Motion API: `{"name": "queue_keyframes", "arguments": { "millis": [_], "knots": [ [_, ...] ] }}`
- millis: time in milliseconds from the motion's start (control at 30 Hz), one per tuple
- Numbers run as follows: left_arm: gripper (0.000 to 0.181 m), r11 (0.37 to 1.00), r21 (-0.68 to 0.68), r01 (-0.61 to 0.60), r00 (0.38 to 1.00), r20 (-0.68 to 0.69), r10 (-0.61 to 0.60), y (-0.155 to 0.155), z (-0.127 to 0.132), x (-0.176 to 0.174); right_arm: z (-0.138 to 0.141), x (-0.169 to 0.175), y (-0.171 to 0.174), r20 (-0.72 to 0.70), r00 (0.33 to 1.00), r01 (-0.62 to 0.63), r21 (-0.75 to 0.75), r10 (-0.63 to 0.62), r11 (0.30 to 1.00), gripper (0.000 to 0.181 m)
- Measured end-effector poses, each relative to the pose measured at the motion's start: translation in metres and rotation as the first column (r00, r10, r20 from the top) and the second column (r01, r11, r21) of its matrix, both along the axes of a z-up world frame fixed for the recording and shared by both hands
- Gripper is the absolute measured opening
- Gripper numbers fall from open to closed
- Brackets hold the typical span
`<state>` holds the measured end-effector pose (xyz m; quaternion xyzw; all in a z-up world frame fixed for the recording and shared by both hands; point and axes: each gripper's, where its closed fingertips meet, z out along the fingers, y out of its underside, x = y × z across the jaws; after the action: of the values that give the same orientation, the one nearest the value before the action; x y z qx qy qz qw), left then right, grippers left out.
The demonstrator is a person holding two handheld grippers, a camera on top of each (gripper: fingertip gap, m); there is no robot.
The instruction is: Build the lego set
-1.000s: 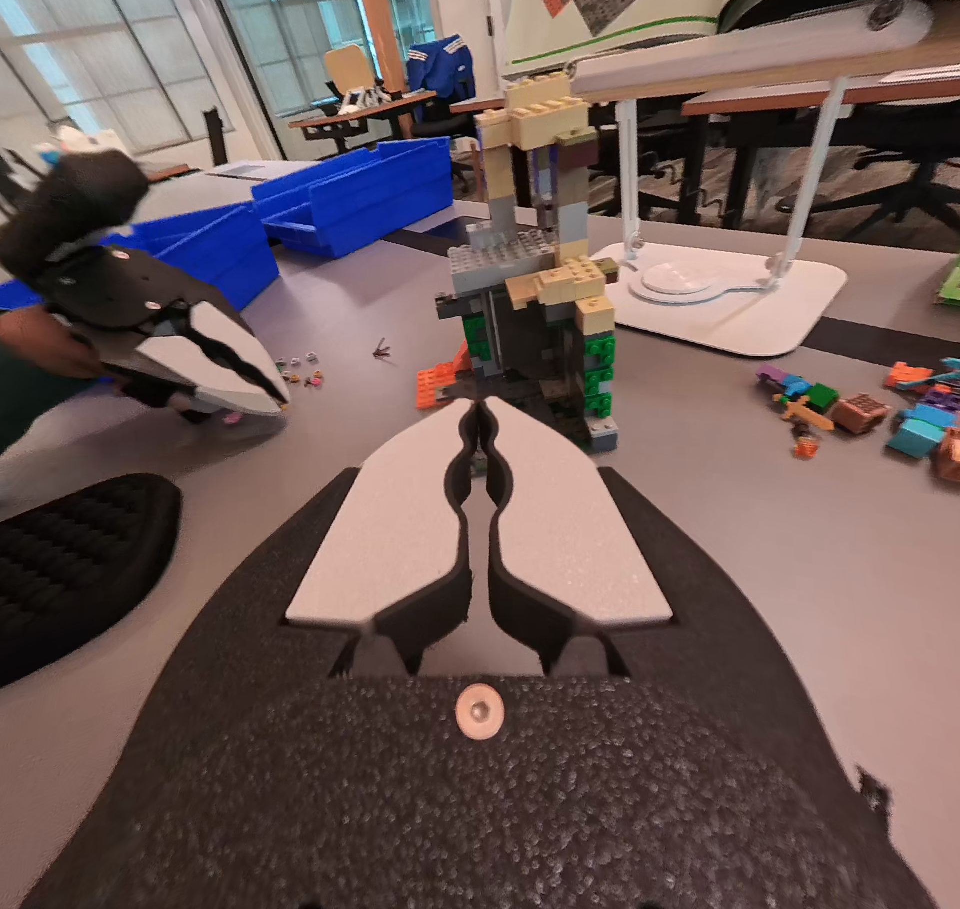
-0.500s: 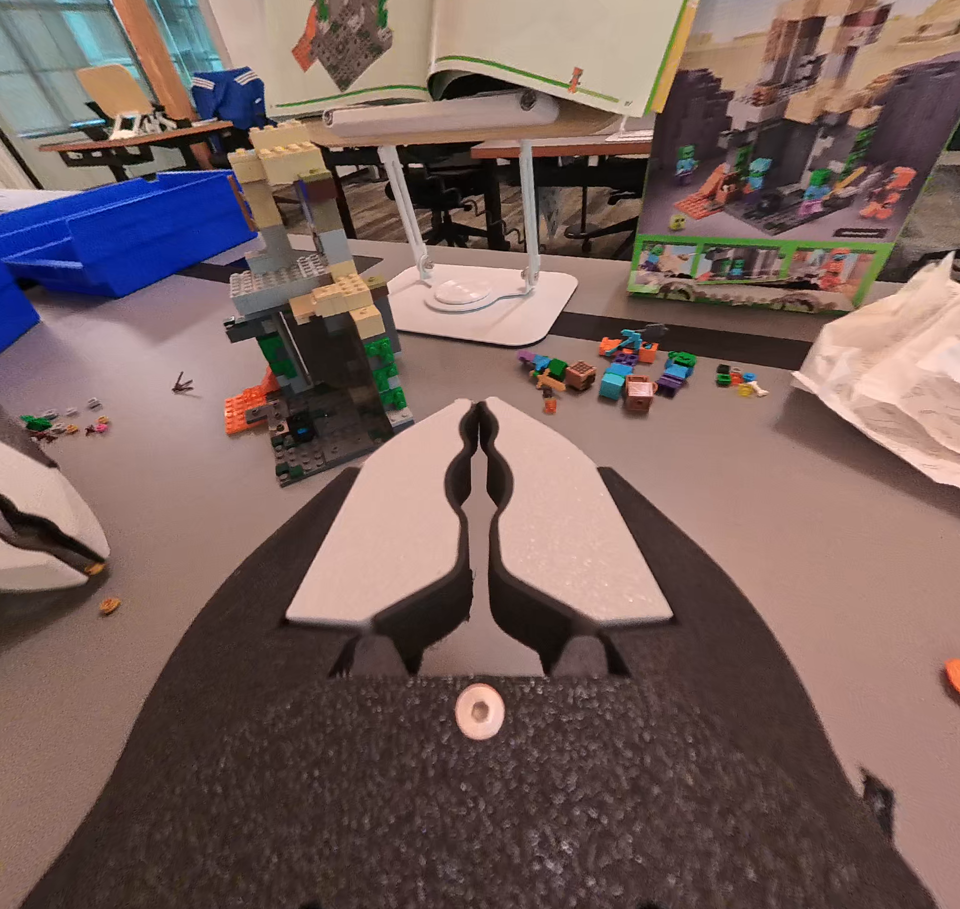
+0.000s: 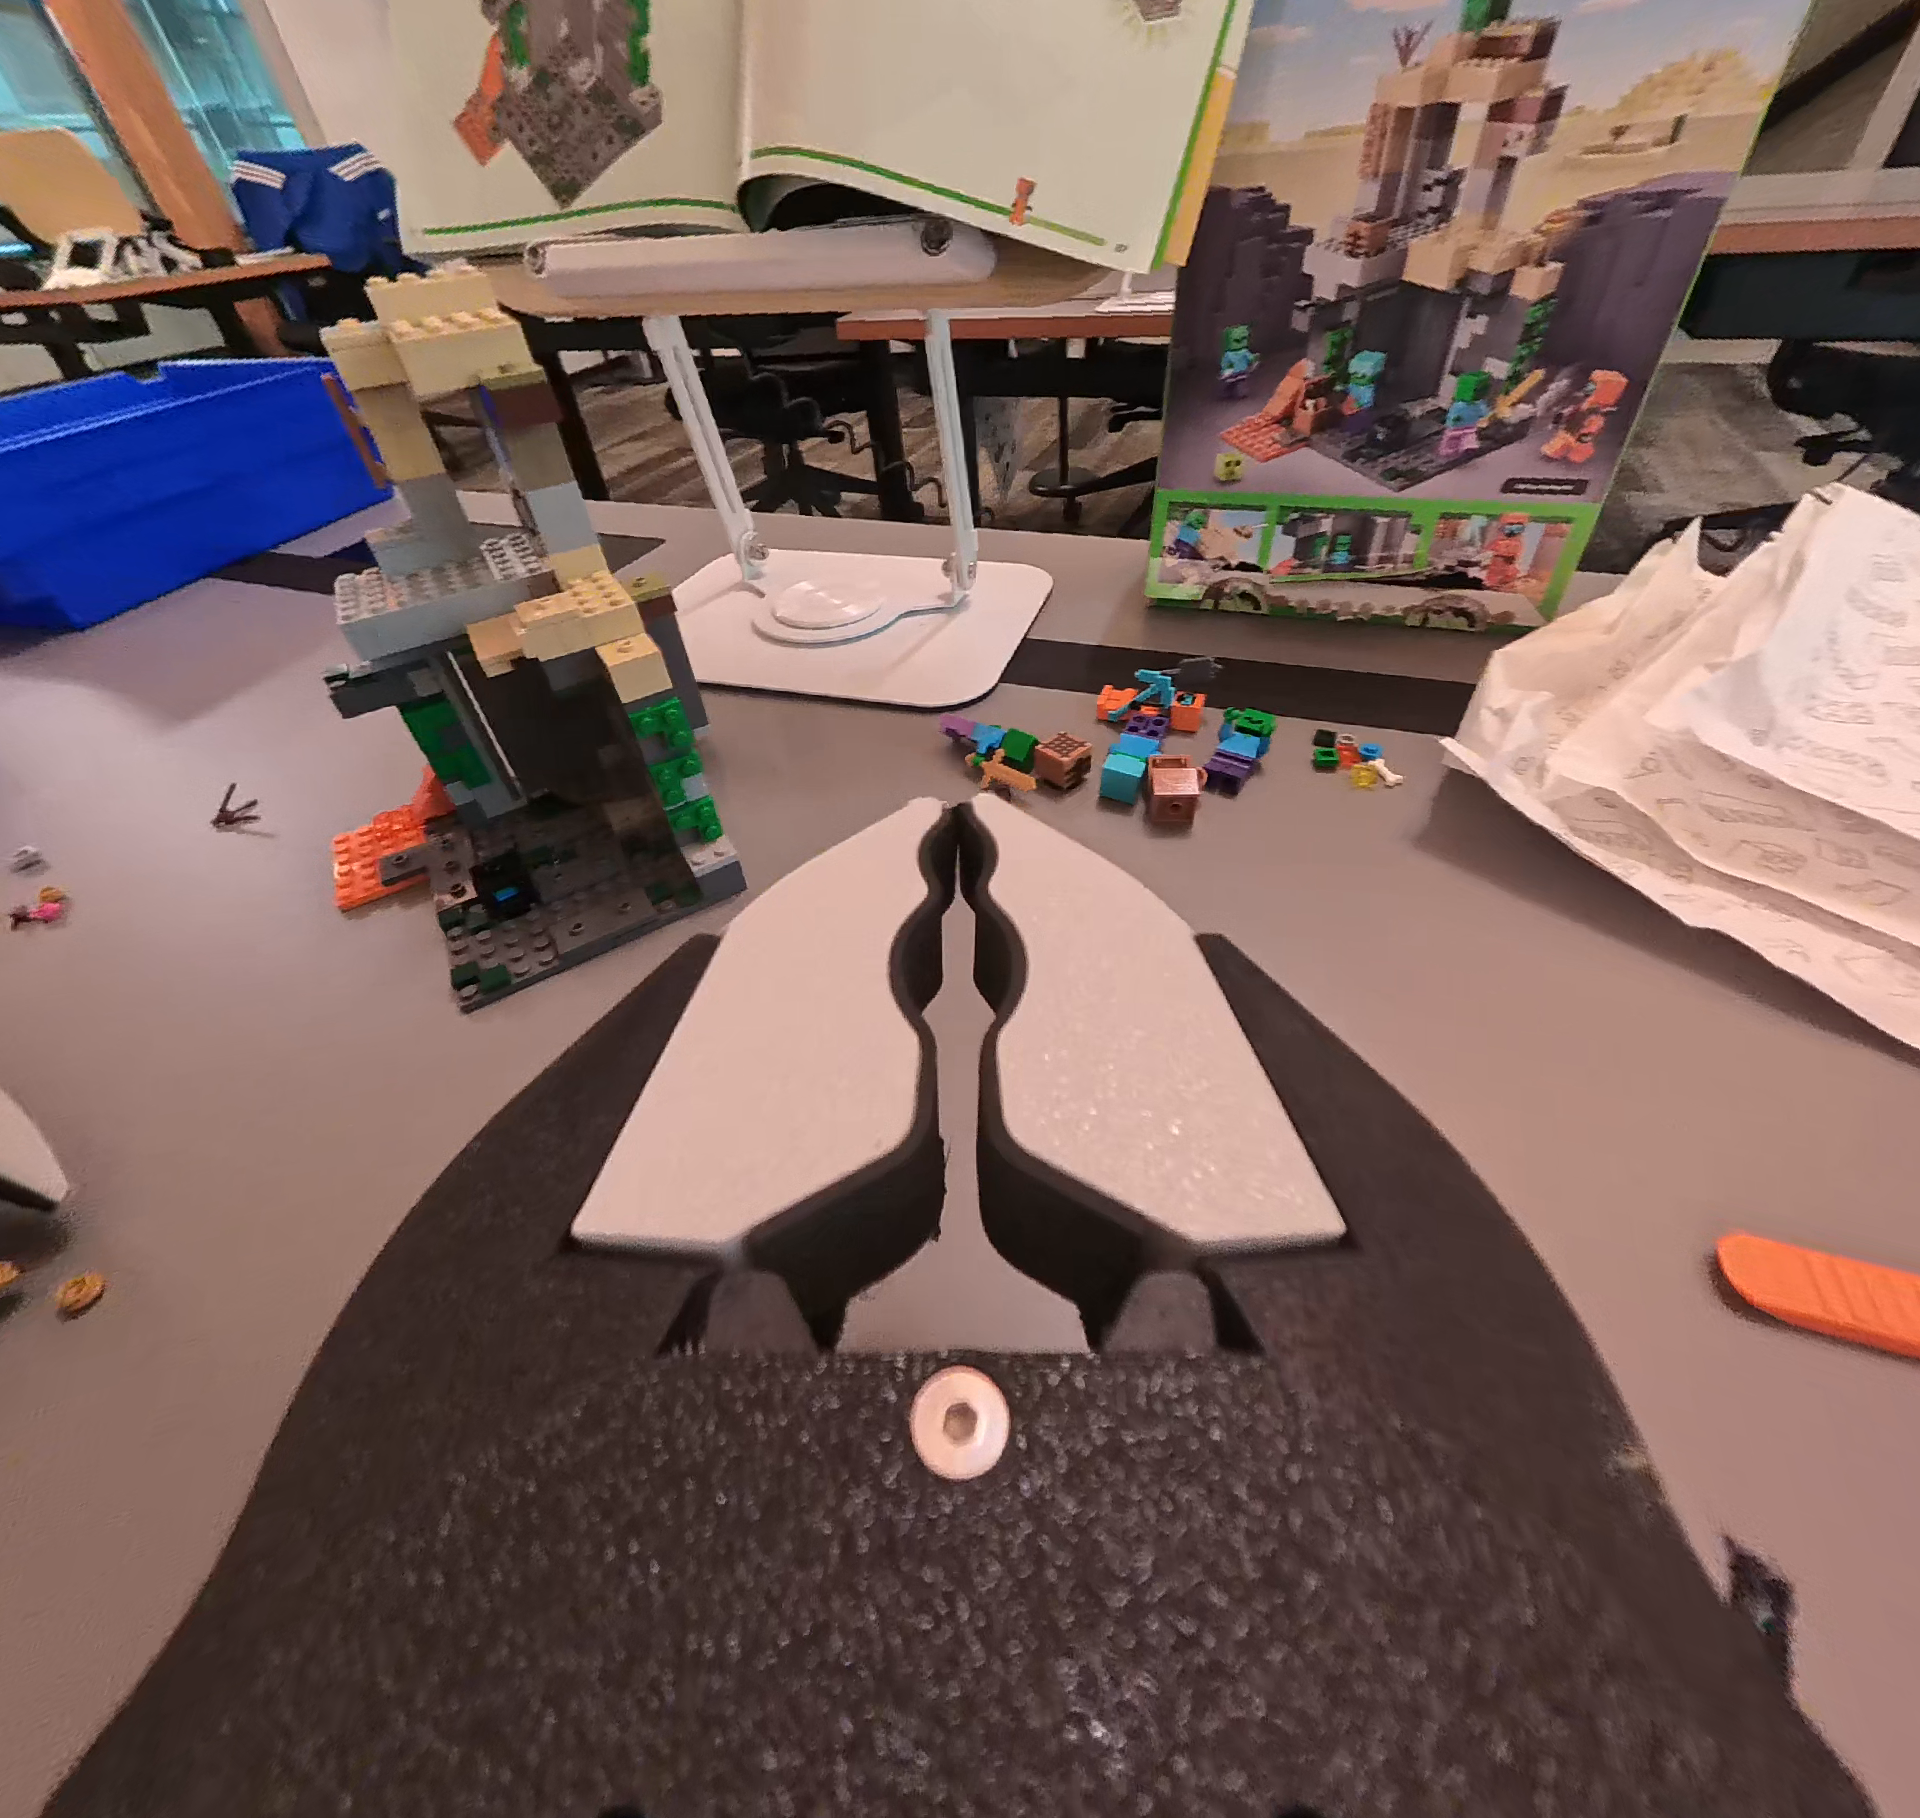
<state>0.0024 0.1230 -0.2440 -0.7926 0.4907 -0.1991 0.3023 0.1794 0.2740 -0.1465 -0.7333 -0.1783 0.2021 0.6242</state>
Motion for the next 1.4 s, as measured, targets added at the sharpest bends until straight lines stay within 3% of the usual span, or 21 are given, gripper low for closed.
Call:
{"name": "queue_keyframes", "arguments": {
  "millis": [367,600,767,1000,1400],
  "knots": [
    [0.018,0.997,0.032,-0.077,0.997,-0.007,0.077,-0.001,0.004,-0.026,-0.002,-0.002,-0.001,-0.011,1.0,-0.015,-0.009,0.015,1.0,0.0],
    [0.014,0.932,0.104,-0.348,0.934,-0.053,0.354,0.019,0.024,-0.129,-0.001,-0.002,-0.002,-0.025,0.999,-0.022,-0.014,0.021,1.0,0.0],
    [0.014,0.883,0.09,-0.46,0.876,-0.116,0.468,0.019,0.018,-0.186,0.0,-0.005,-0.004,-0.031,0.999,-0.038,-0.015,0.037,0.999,0.0],
    [0.015,0.877,0.078,-0.474,0.863,-0.16,0.48,0.029,0.0,-0.198,0.0,-0.008,-0.005,-0.033,0.998,-0.05,-0.016,0.05,0.999,0.0],
    [0.009,0.907,0.027,-0.42,0.887,-0.201,0.416,0.043,-0.009,-0.192,-0.003,-0.009,-0.005,-0.036,0.997,-0.062,-0.031,0.061,0.998,0.0]
  ]
}}
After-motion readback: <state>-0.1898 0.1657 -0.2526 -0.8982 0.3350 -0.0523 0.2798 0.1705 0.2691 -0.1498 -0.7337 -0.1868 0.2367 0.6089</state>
